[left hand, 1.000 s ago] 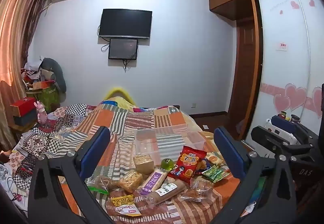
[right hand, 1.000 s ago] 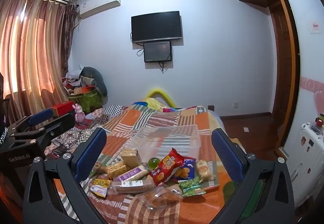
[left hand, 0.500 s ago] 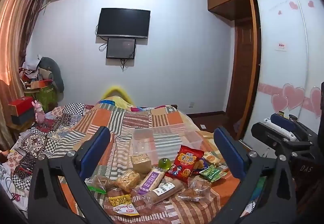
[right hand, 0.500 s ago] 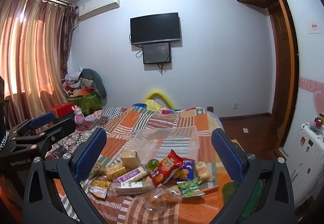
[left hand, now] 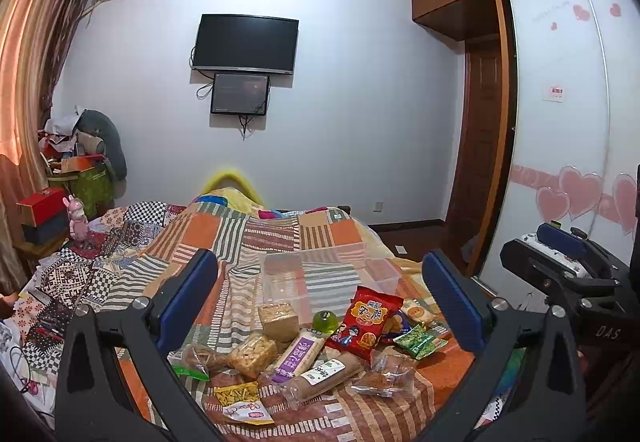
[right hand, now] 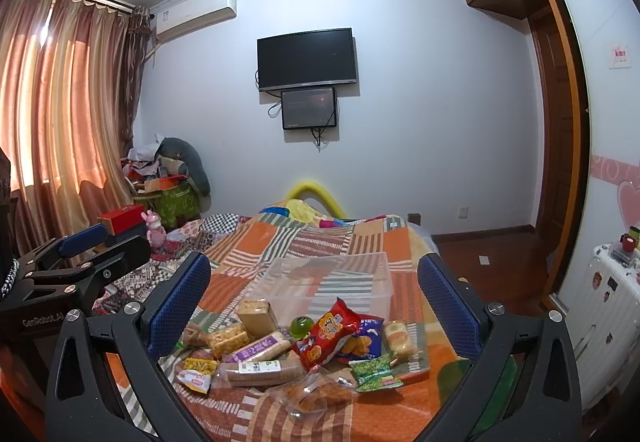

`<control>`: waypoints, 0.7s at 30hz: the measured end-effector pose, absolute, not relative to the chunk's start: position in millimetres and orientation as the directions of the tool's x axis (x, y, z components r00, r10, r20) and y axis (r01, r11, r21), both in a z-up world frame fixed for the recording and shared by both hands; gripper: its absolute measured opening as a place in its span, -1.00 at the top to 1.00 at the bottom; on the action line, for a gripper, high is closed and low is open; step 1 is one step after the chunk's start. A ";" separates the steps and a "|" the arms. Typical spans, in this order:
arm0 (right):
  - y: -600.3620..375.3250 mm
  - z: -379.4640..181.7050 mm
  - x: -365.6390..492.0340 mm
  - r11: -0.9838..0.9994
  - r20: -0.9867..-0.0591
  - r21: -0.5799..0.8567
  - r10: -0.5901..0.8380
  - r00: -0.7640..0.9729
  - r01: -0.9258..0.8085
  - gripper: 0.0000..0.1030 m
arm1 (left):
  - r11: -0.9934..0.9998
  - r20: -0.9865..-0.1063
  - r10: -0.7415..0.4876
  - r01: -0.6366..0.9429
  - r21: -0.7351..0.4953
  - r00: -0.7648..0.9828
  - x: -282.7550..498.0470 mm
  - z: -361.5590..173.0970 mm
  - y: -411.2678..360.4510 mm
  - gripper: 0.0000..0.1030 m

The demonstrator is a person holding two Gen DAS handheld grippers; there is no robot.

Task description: Organize snacks

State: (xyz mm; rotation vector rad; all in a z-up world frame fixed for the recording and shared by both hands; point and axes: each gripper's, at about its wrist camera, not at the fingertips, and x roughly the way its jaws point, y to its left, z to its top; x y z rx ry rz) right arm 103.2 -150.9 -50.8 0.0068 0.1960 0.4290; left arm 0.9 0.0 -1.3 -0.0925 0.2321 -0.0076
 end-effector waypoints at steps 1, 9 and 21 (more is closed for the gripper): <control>-150.5 -50.0 102.3 0.910 -0.187 0.047 0.414 0.891 -0.412 -1.00 | 0.996 -0.230 -0.019 -0.003 -0.094 0.973 1.1 -1.5 0.6 -1.00; -150.2 -49.7 101.9 0.910 -0.185 0.043 0.413 0.892 -0.412 -1.00 | 0.995 -0.232 -0.016 -0.007 -0.097 0.973 1.7 -0.7 2.6 -1.00; -149.1 -49.2 102.2 0.909 -0.190 0.043 0.415 0.890 -0.415 -1.00 | 0.995 -0.238 -0.018 -0.007 -0.101 0.971 2.9 -4.1 2.9 -1.00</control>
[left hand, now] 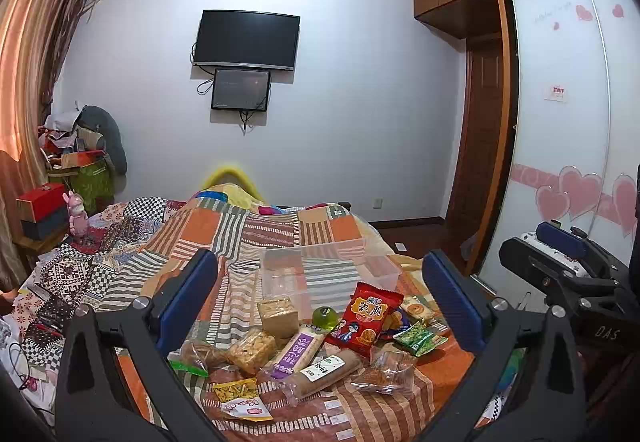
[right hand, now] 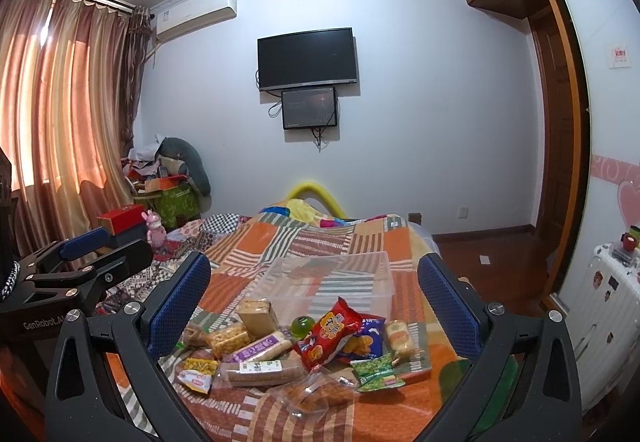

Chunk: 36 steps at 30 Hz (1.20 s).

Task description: Organize snacks

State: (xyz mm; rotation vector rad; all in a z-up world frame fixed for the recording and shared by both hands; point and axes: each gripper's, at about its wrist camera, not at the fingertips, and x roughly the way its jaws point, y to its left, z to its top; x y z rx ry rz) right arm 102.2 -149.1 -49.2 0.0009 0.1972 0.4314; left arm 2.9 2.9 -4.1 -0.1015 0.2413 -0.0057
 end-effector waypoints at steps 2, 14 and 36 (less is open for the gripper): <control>-149.0 -49.3 102.1 0.909 -0.189 0.042 0.414 0.890 -0.414 -1.00 | 0.995 -0.238 -0.018 -0.006 -0.100 0.971 2.5 -3.9 2.6 -1.00; -147.5 -49.5 100.9 0.908 -0.183 0.036 0.418 0.890 -0.418 -1.00 | 0.995 -0.232 -0.016 -0.006 -0.095 0.973 0.5 -4.1 0.5 -1.00; -148.9 -57.3 109.5 0.899 -0.225 0.064 0.436 0.872 -0.433 -0.91 | 0.994 -0.247 -0.023 -0.003 -0.105 0.969 3.0 -9.5 9.3 -0.86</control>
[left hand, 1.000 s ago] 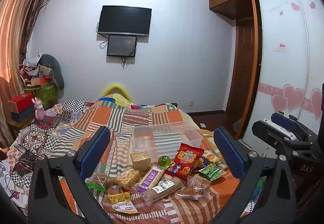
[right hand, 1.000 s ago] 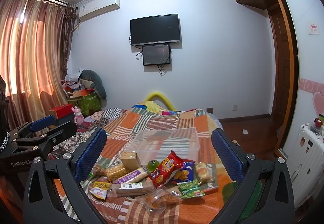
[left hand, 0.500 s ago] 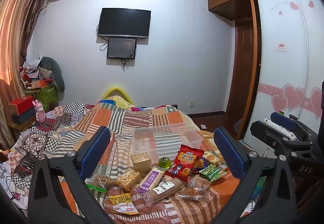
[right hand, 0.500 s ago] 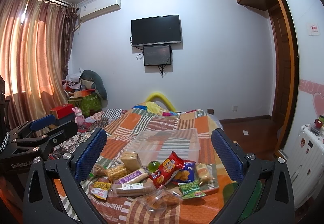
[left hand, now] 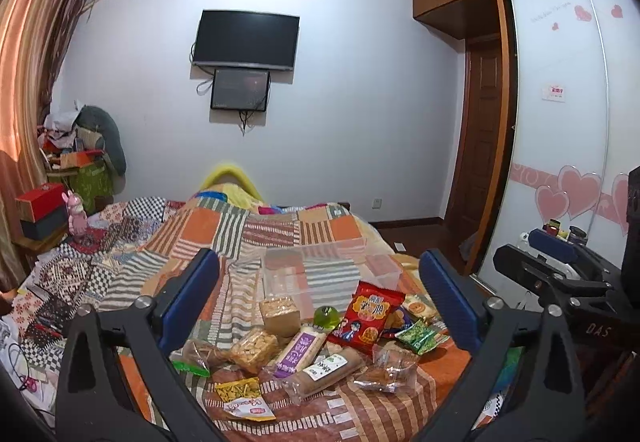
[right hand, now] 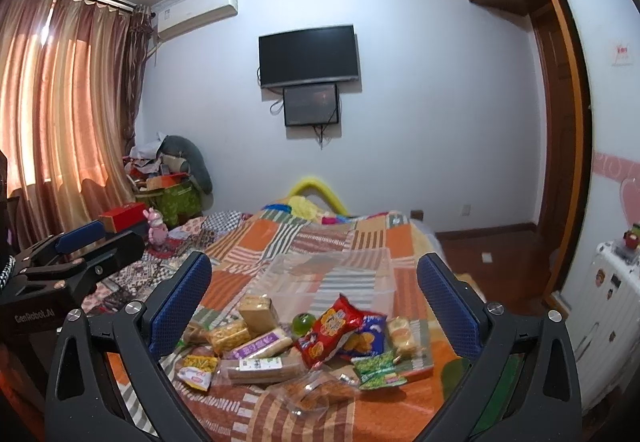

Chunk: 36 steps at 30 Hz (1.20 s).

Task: Organize snacks
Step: 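Grasp the yellow-white chip bag with left tool while right tool grasps the clear bread bag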

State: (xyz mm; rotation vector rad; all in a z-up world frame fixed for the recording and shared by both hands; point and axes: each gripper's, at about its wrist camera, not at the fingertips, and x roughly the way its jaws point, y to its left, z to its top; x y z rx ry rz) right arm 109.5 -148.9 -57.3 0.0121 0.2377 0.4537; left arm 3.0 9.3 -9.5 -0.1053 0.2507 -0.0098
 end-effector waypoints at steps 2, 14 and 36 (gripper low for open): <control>-148.6 -62.0 113.6 0.898 -0.249 0.073 0.438 0.864 -0.435 -0.83 | 0.994 -0.278 -0.022 -0.009 -0.109 0.960 8.3 -15.5 13.7 -0.71; -144.6 -129.5 149.7 0.896 -0.517 0.106 0.420 0.746 -0.431 -0.54 | 0.993 -0.555 0.011 -0.075 -0.092 0.832 46.5 -99.8 60.7 -0.53; -125.6 -199.9 198.5 0.903 -0.743 0.214 0.398 0.538 -0.373 -0.34 | 0.986 -0.820 -0.056 -0.097 -0.135 0.570 102.8 -240.2 89.0 -0.53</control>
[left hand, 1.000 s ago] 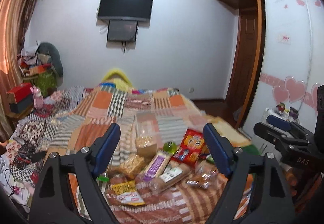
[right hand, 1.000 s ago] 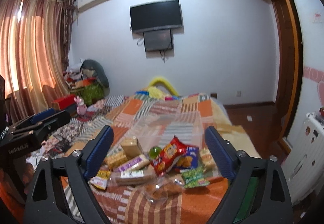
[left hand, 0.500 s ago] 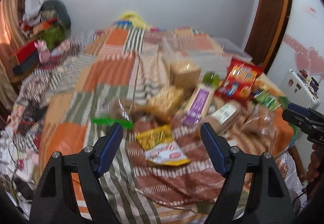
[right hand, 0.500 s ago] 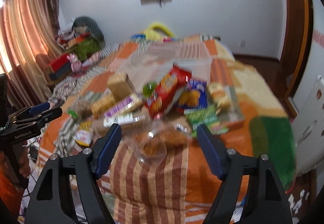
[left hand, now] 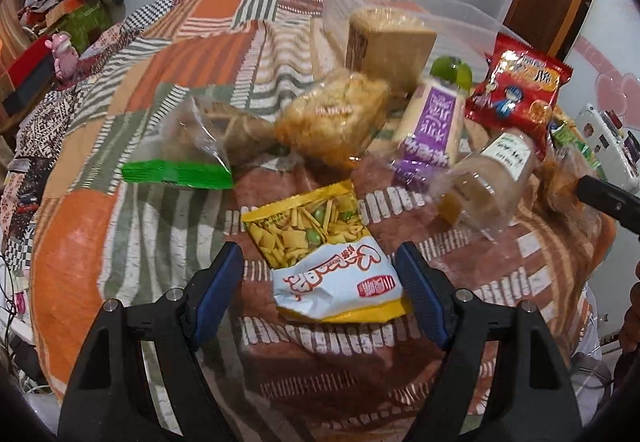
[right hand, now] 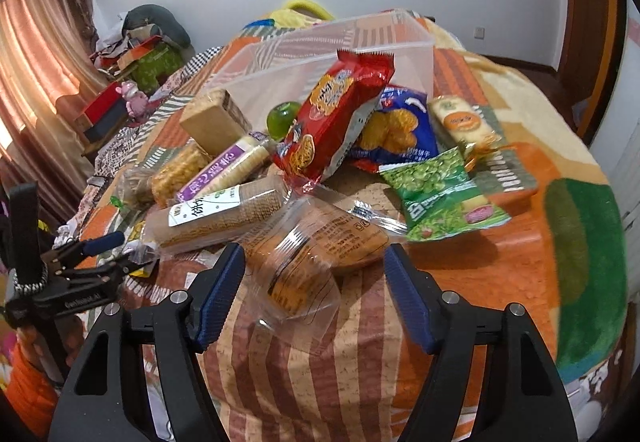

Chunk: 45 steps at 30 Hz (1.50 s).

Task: Organize snacks
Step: 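Grasp the yellow-white chip bag with left tool while right tool grasps the clear bread bag, then carry both bags into the clear plastic box and open both tools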

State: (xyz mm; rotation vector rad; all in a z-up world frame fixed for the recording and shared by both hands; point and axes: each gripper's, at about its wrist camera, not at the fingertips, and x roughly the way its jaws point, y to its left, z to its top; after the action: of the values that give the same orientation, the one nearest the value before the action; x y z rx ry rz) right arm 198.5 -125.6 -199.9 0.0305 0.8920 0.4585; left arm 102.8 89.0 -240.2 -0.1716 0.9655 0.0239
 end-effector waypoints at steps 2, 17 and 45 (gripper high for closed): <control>-125.1 -201.4 201.0 0.900 -0.745 0.226 0.406 0.529 -0.373 -0.35 | 0.985 -0.814 -0.054 -0.101 -0.137 0.578 104.3 -242.5 89.4 -0.53; -112.6 -211.4 208.7 0.880 -0.759 0.264 0.442 0.478 -0.395 -0.10 | 0.987 -0.796 -0.034 -0.104 -0.121 0.604 100.8 -237.2 90.6 0.09; -142.3 -116.5 228.9 0.899 -0.546 0.172 0.428 0.720 -0.404 0.10 | 0.991 -0.601 -0.101 0.024 -0.135 0.793 151.7 -103.1 52.1 0.10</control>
State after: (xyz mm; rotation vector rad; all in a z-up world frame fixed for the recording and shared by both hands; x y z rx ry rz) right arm 228.9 -142.3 -116.5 0.0418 0.6132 0.4597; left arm 151.7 52.1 -103.1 -0.1230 0.6517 -0.0671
